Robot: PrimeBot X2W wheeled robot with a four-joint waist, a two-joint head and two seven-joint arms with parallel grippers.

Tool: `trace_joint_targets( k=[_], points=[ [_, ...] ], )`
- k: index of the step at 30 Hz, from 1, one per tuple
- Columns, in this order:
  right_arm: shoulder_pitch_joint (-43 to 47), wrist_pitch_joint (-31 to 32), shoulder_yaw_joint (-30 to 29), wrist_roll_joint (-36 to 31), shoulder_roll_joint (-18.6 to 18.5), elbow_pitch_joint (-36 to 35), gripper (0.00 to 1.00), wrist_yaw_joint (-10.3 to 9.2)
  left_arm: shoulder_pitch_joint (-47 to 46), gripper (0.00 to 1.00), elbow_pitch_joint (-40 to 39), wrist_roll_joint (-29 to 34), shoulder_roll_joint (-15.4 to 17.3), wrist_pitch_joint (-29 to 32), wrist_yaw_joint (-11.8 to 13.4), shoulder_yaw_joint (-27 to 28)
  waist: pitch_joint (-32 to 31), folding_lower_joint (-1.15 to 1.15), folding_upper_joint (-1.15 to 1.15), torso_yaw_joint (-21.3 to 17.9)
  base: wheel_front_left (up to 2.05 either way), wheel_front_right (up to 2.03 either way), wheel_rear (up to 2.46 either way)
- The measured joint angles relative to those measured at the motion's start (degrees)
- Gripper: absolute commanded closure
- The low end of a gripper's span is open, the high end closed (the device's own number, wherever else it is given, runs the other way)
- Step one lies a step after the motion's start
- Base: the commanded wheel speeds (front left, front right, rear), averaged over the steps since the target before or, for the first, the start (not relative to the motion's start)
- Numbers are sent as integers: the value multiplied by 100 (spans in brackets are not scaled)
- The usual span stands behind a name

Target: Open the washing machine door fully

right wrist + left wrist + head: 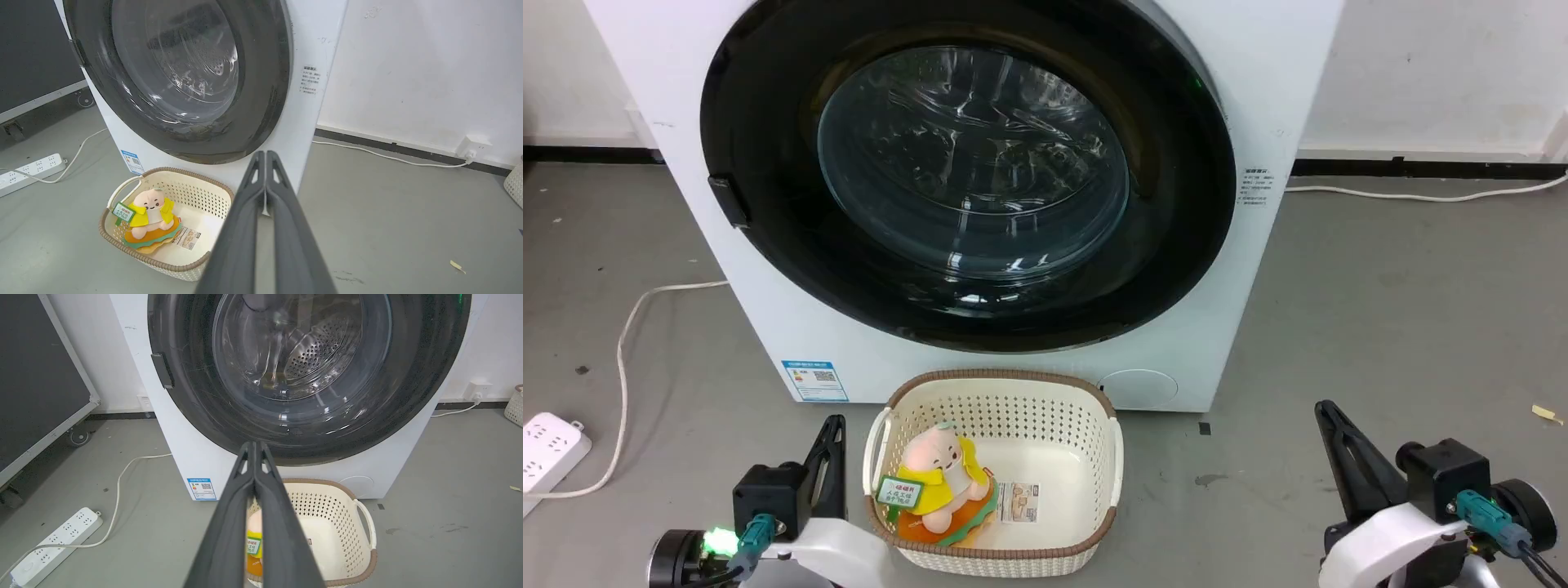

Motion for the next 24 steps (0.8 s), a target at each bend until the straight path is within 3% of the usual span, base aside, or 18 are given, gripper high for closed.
trace_joint_targets(
  k=[24],
  points=[
    [0,0,2,0,0,0,100,0,0,100,0,0,0,0,0,3,0,0,0,0,0,0,0]
  ],
)
